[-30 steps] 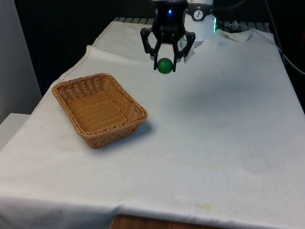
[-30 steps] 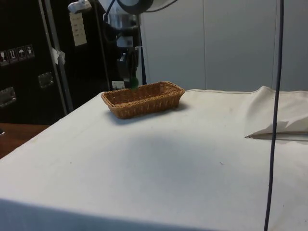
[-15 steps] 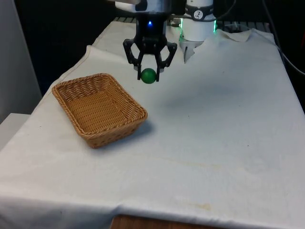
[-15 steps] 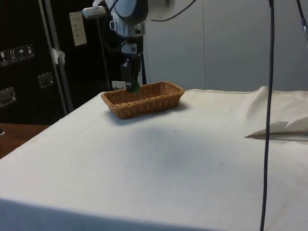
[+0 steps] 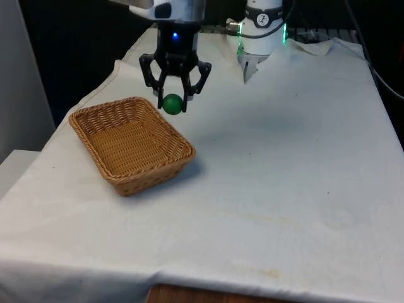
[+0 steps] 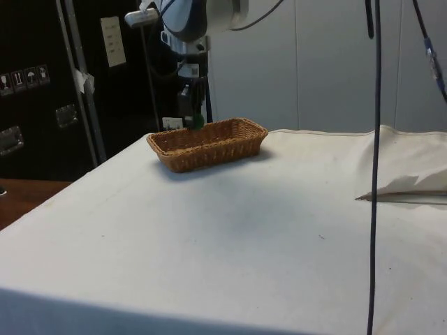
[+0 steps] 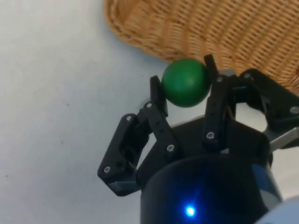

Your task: Pick up the ball and place it into the basket.

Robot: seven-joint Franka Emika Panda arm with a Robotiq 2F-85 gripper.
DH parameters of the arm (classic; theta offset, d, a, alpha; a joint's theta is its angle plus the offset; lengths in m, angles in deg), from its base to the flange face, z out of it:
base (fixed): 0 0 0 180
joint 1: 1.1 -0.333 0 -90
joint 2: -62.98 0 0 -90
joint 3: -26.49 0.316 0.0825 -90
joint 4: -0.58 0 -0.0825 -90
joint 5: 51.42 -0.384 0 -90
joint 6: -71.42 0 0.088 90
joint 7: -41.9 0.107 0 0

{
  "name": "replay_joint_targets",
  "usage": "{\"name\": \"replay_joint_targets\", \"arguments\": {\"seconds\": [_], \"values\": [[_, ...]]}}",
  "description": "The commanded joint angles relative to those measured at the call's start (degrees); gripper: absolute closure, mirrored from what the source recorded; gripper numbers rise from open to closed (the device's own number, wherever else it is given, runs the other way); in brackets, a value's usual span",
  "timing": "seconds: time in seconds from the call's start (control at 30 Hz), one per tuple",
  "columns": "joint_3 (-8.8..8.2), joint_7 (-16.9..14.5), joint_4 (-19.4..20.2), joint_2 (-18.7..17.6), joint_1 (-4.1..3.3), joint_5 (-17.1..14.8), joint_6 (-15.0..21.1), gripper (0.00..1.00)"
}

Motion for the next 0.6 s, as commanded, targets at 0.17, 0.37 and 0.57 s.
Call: {"name": "replay_joint_targets", "arguments": {"seconds": [0.17,0.37,0.57], "values": [[-0.23,-4.13,-1.09,-3.15,1.66,-4.01,1.89,0.99],[-1.26,-7.56,-1.6,-5.5,1.83,-8.08,3.44,0.99],[-1.89,-9.74,-2.35,-7.28,2.35,-10.43,4.76,0.99]]}}
